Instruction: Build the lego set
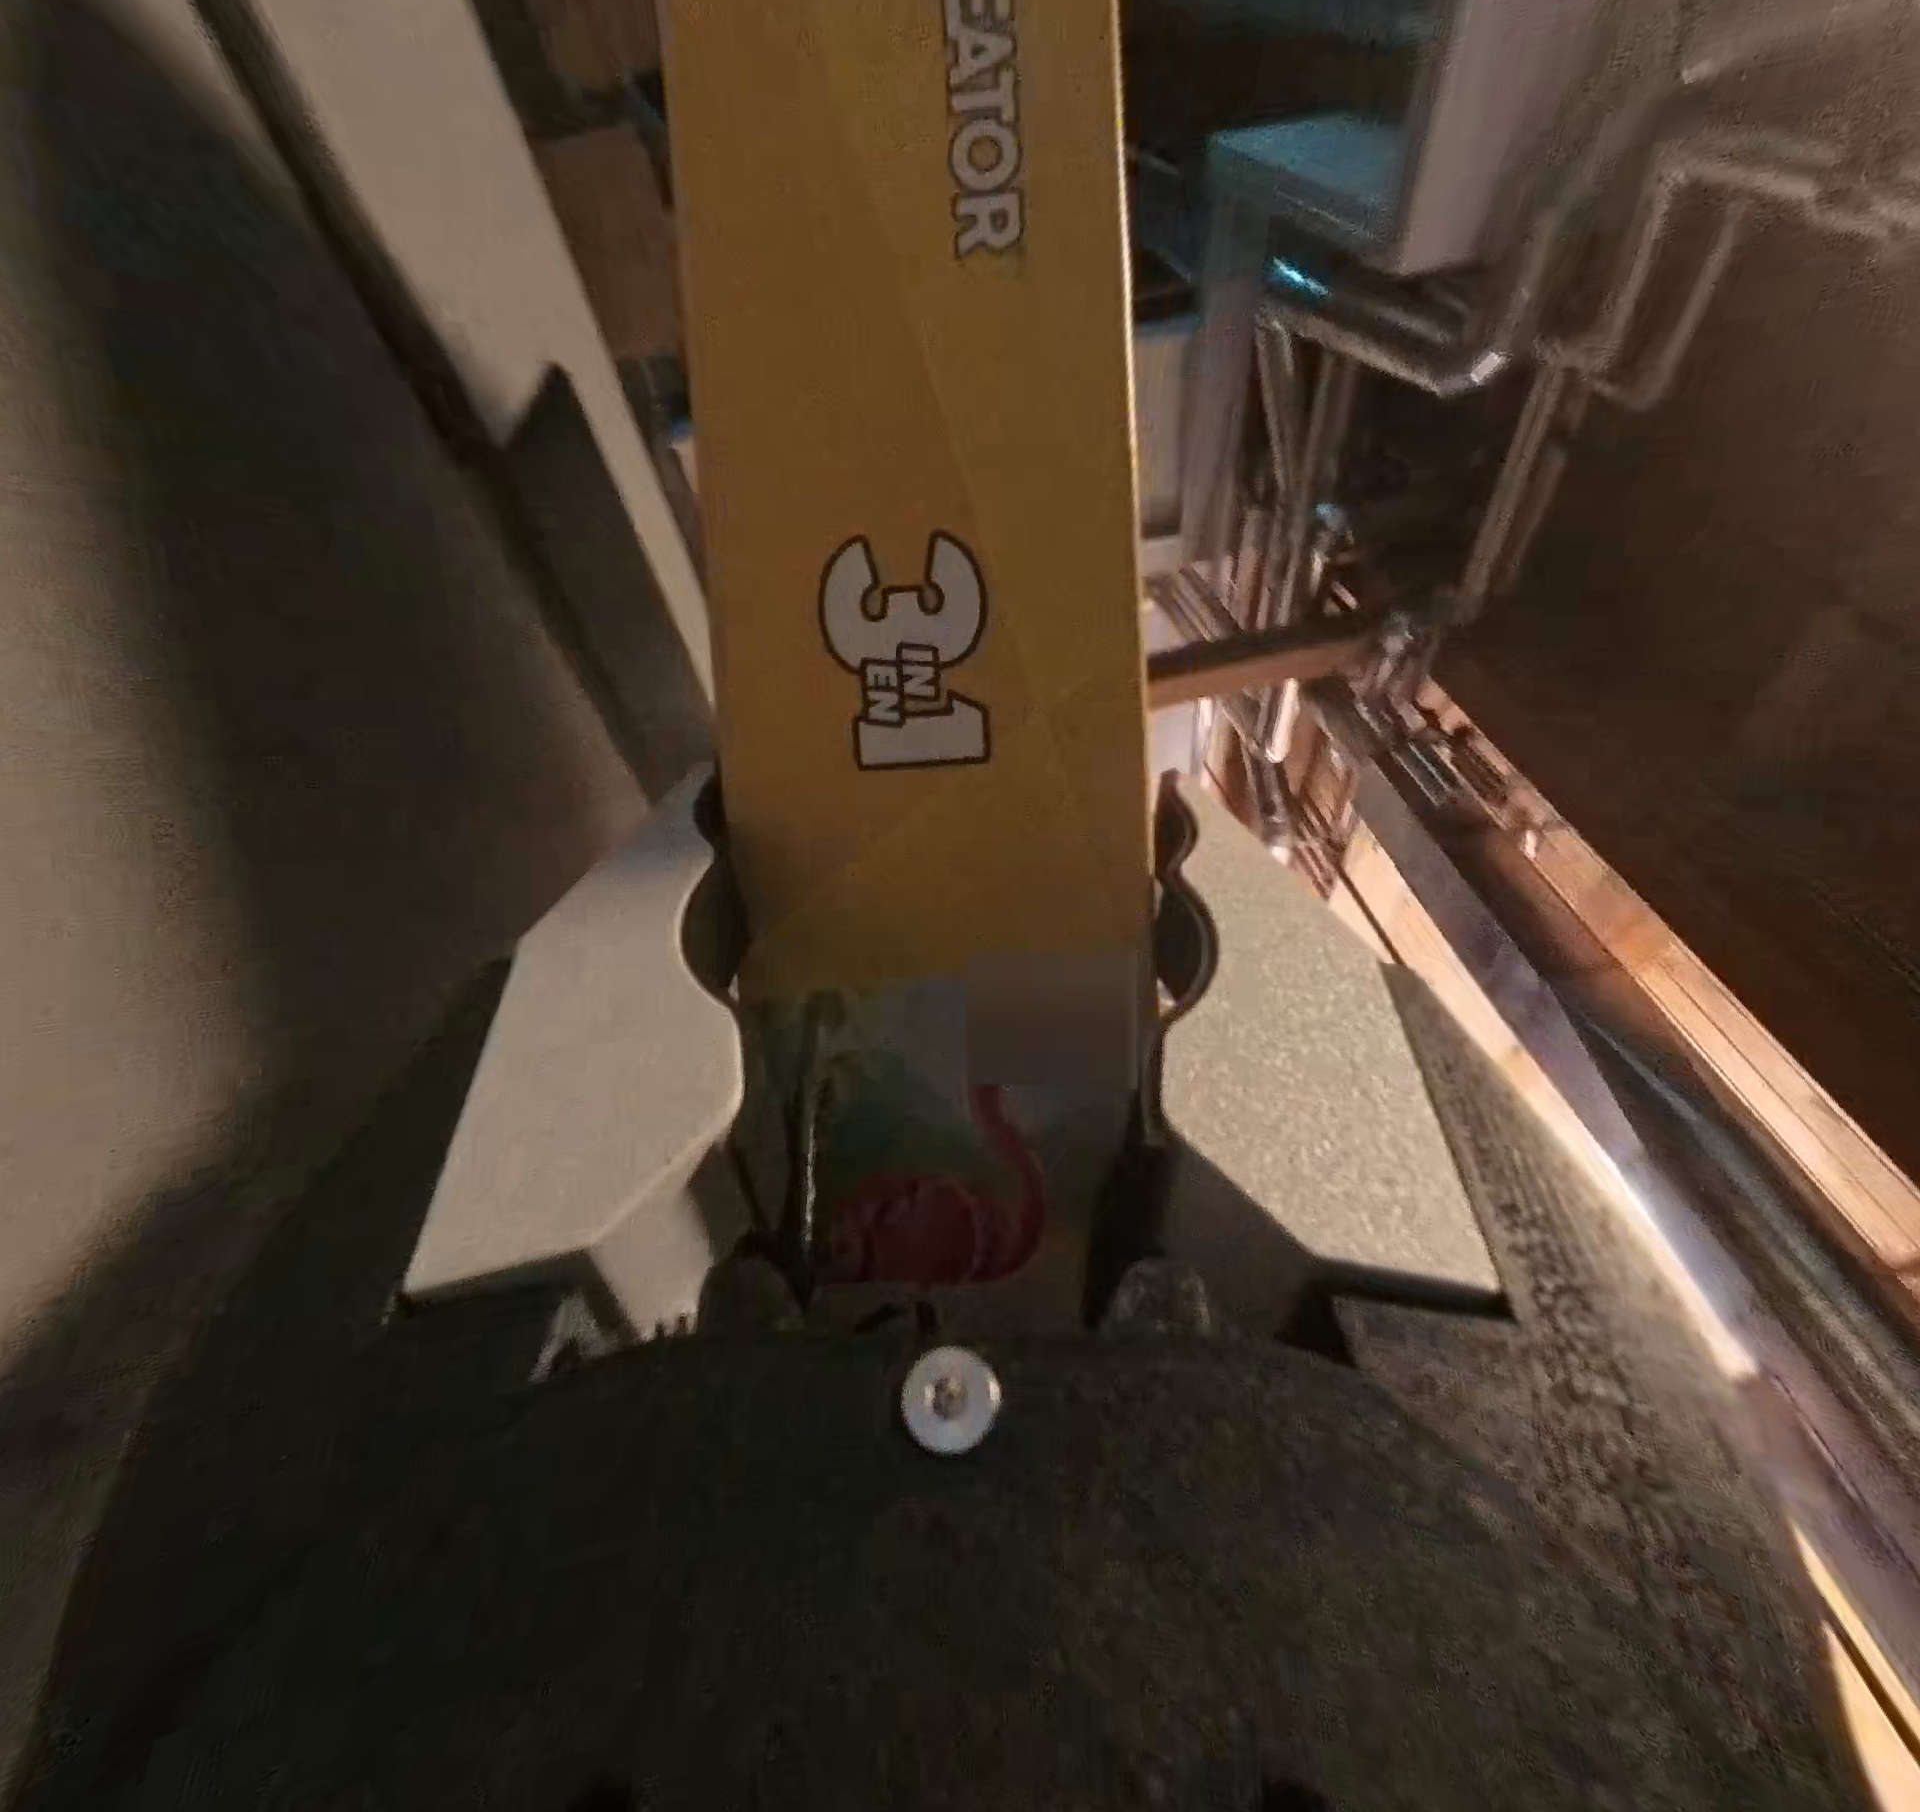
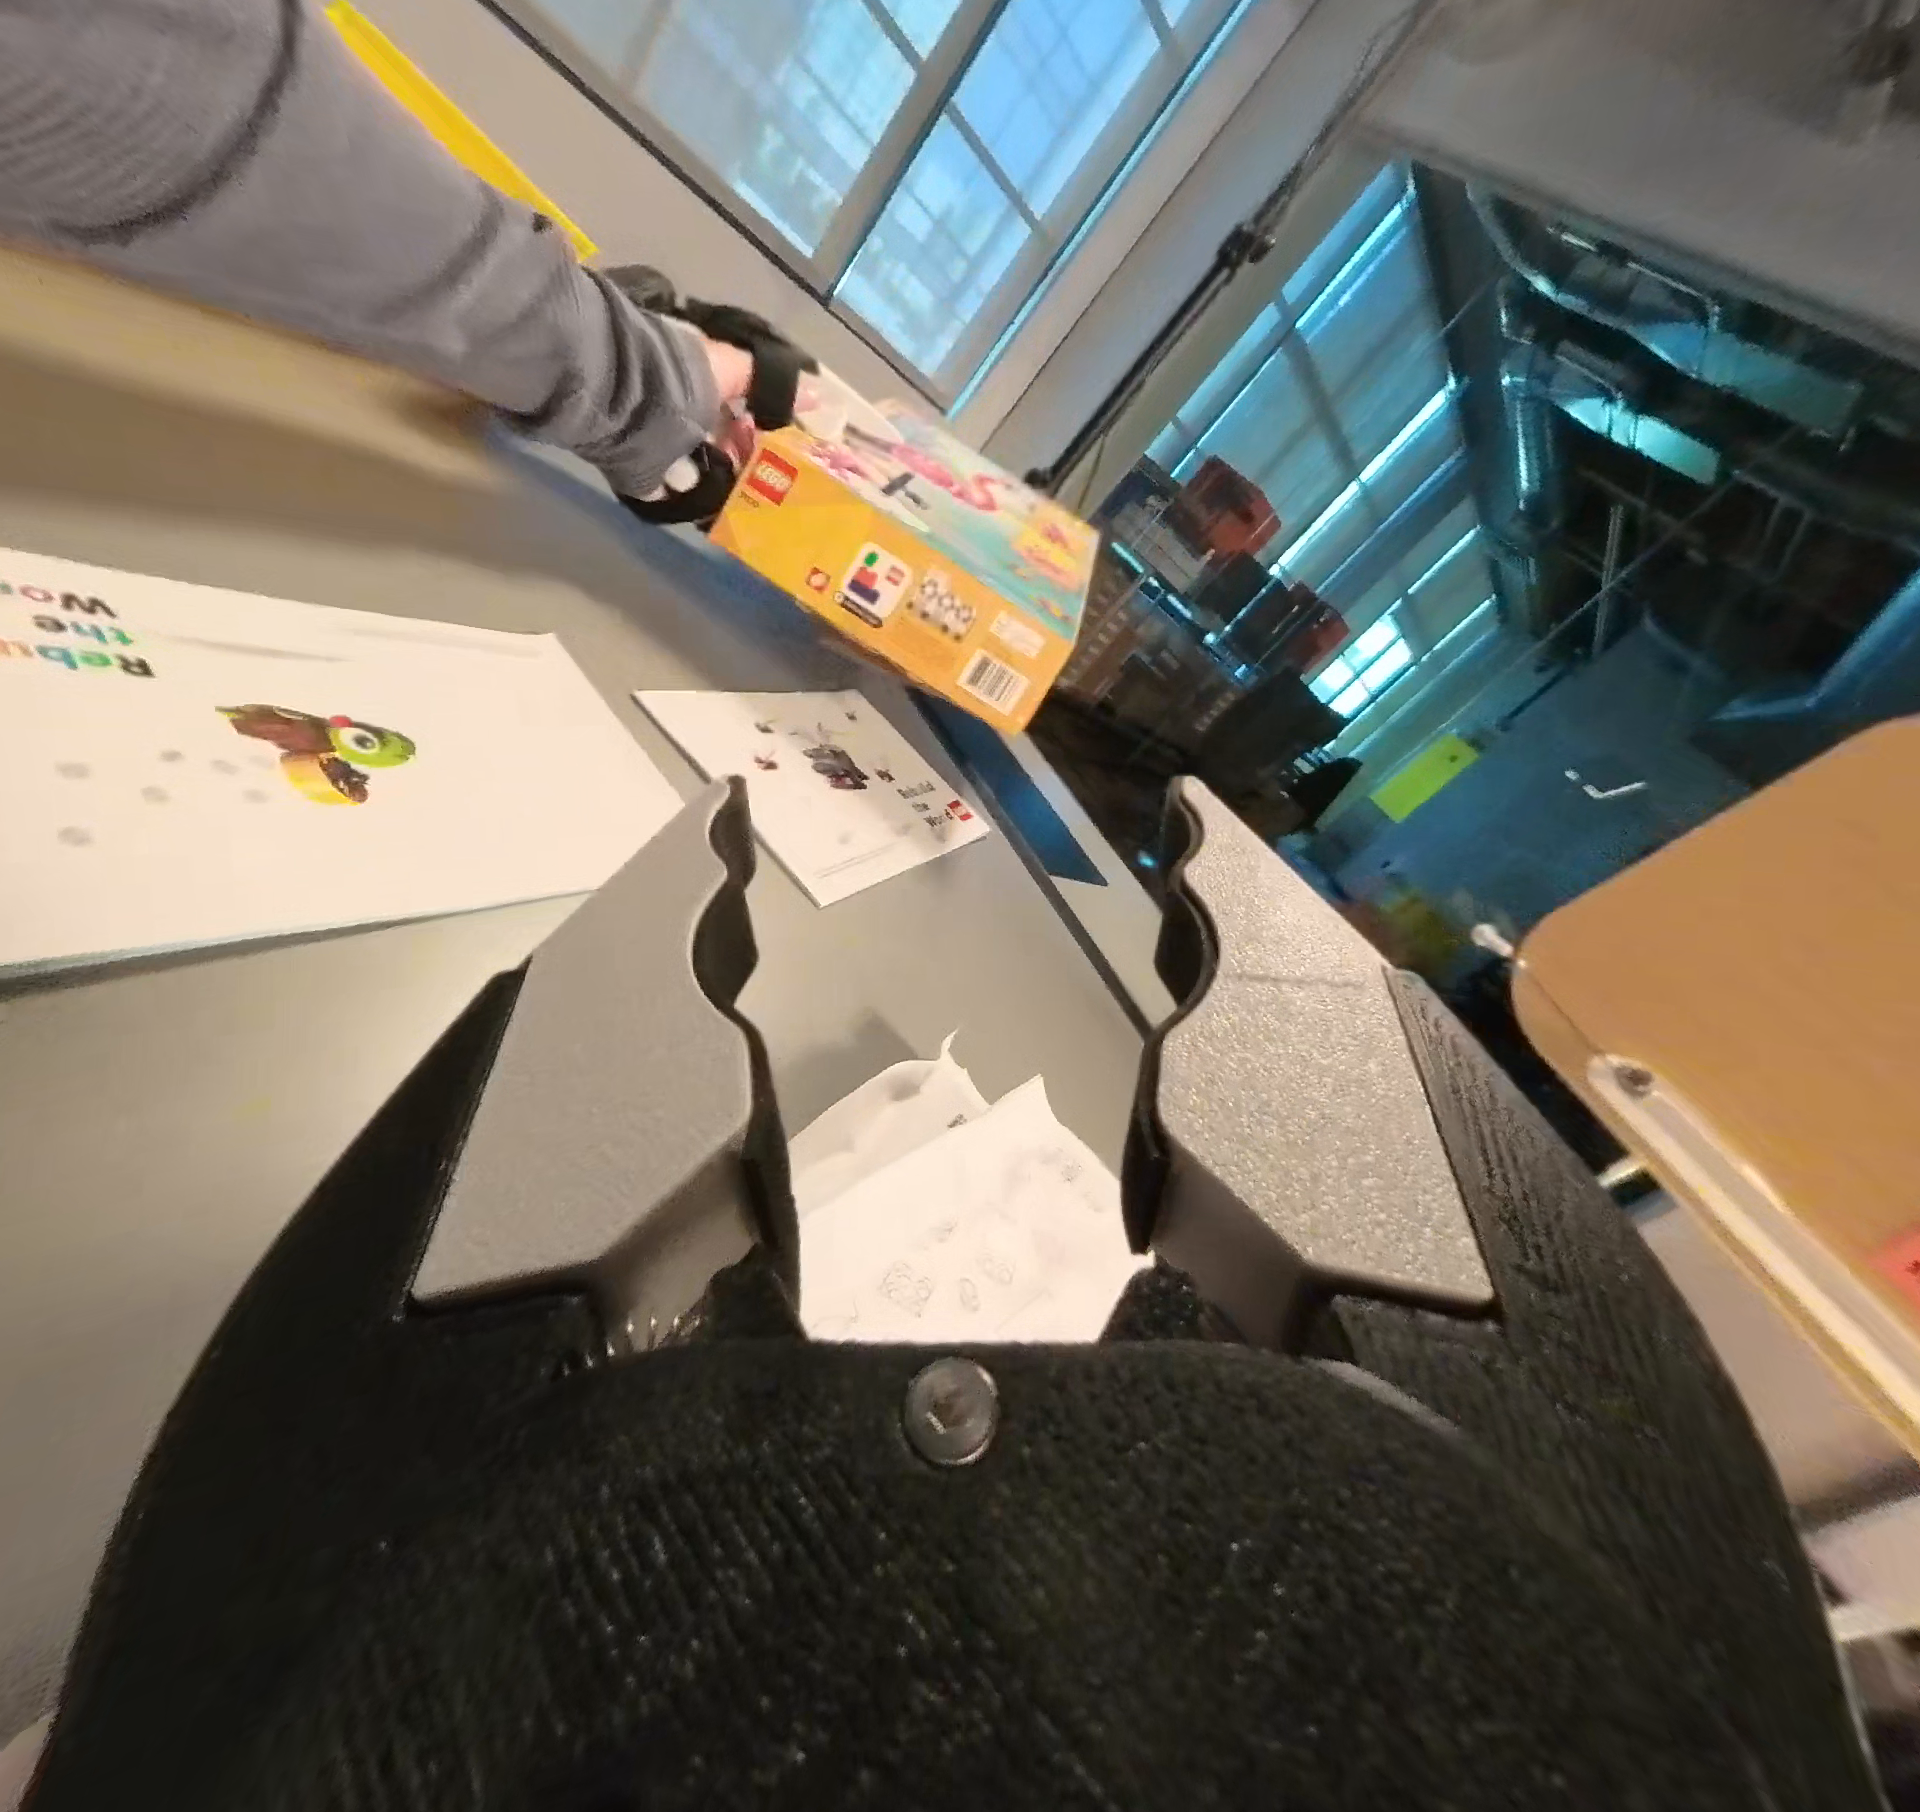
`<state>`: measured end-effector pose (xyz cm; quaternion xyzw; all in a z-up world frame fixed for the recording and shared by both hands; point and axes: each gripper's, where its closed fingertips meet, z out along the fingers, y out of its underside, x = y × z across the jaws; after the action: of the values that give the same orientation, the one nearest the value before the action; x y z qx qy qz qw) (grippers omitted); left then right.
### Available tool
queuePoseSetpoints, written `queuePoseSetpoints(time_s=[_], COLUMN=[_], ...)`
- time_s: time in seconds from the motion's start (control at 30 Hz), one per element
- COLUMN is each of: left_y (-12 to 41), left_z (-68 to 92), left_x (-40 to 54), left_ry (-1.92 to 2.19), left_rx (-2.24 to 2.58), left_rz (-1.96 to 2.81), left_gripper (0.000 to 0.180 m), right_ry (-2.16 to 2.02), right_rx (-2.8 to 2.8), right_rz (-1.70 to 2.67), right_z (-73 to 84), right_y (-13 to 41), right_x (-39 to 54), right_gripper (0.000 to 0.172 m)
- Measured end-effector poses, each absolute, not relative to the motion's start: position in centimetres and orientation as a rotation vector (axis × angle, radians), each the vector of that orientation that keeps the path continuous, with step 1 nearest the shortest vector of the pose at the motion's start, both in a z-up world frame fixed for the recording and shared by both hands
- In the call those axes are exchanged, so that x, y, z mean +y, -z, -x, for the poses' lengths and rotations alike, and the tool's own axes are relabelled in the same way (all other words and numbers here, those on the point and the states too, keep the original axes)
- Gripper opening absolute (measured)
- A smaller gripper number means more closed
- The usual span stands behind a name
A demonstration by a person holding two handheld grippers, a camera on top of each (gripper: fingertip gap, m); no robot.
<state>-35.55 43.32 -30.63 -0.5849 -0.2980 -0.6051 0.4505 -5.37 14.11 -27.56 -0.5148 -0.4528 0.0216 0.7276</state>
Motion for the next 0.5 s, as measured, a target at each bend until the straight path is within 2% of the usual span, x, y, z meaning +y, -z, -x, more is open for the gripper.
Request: queuePoseSetpoints(time_s=[0.1,0.33,0.4,0.47,0.5], left_y=[32.6,33.2,33.8,34.5,34.6], left_z=[36.3,35.7,35.8,36.3,36.5], left_x=[44.1,43.8,43.9,44.0,44.0], left_ry=[1.441,1.609,1.55,1.422,1.329], left_rx=[-0.736,-0.649,-0.653,-0.657,-0.626], left_rz=[1.56,1.786,1.844,1.898,1.929], left_gripper=[0.079,0.079,0.078,0.093,0.107], right_ry=[-0.053,-0.067,-0.063,-0.049,-0.039], right_rx=[-0.988,-0.963,-0.963,-0.964,-0.959], right_rz=[1.11,1.108,1.108,1.104,1.101], right_z=[5.6,5.2,5.2,5.2,5.1], right_y=[27.4,27.3,27.4,27.3,27.2], right_x=[13.7,13.8,13.9,13.9,13.9], right_gripper=[0.075,0.073,0.073,0.073,0.073])
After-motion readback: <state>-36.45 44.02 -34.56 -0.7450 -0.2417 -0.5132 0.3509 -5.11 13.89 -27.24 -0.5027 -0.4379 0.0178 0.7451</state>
